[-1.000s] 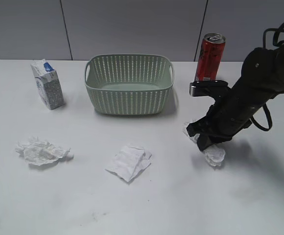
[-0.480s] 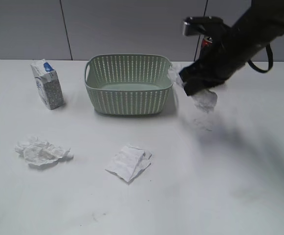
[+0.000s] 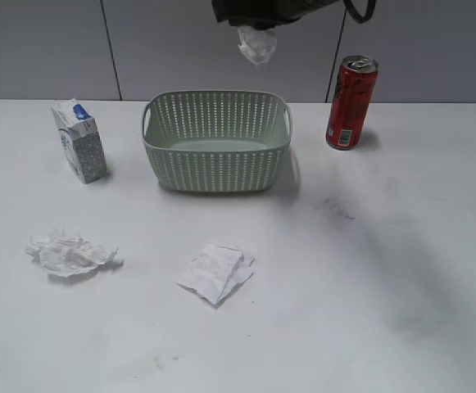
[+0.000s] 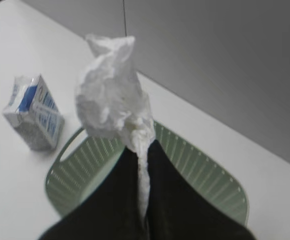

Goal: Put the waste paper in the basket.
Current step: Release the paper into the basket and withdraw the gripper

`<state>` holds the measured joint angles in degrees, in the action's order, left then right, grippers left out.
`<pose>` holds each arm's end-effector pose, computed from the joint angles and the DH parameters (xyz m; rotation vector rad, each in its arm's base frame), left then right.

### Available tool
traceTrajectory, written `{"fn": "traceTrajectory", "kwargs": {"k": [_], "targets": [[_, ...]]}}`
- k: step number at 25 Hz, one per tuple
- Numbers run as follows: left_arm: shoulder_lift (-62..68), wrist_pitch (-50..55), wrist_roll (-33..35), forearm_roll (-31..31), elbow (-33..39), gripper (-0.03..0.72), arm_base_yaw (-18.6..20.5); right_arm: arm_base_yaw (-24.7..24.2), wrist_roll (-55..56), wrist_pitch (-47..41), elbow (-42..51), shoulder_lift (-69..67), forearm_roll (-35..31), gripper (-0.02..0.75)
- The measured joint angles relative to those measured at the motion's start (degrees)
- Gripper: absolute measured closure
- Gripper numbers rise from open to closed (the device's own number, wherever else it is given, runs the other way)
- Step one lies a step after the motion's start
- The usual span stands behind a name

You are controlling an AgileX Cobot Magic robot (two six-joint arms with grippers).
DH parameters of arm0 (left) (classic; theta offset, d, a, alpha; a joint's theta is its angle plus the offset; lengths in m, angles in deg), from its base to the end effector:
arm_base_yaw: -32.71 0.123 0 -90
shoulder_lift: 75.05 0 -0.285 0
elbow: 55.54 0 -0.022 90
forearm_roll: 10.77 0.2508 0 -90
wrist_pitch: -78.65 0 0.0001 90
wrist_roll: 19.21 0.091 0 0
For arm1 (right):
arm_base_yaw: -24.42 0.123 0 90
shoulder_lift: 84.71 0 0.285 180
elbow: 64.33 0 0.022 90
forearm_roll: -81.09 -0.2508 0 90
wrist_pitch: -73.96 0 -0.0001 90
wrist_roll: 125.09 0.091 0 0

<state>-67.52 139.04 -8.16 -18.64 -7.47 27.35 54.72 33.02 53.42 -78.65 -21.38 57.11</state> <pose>-0.0077 -0.0102 0.2808 0.2948 1.9967 -0.1008 0.3859 0.2406 0.2987 -0.6310 2.0514 0.4709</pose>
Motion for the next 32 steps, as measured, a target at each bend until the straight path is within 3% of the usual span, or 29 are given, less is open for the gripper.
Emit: {"fn": "traceTrajectory", "kwargs": {"k": [6,13,15,21,23,32], "targets": [[0.0,0.0,0.0,0.0,0.0,0.097,0.0,0.2,-0.1,10.0,0.0,-4.1,-0.2,0.742],[0.0,0.0,0.0,0.0,0.0,0.097,0.0,0.2,-0.1,11.3,0.0,-12.2,-0.2,0.708],[0.0,0.0,0.0,0.0,0.0,0.097,0.0,0.2,-0.1,10.8,0.0,-13.8,-0.2,0.621],[0.0,0.0,0.0,0.0,0.0,0.097,0.0,0.2,-0.1,10.2,0.0,-15.3,1.1,0.149],[0.0,0.0,0.0,0.0,0.0,0.097,0.0,0.2,-0.1,10.2,0.0,-15.3,1.1,0.106],[0.0,0.0,0.0,0.0,0.0,0.097,0.0,0.2,-0.1,9.6,0.0,-15.0,1.1,0.104]]}}
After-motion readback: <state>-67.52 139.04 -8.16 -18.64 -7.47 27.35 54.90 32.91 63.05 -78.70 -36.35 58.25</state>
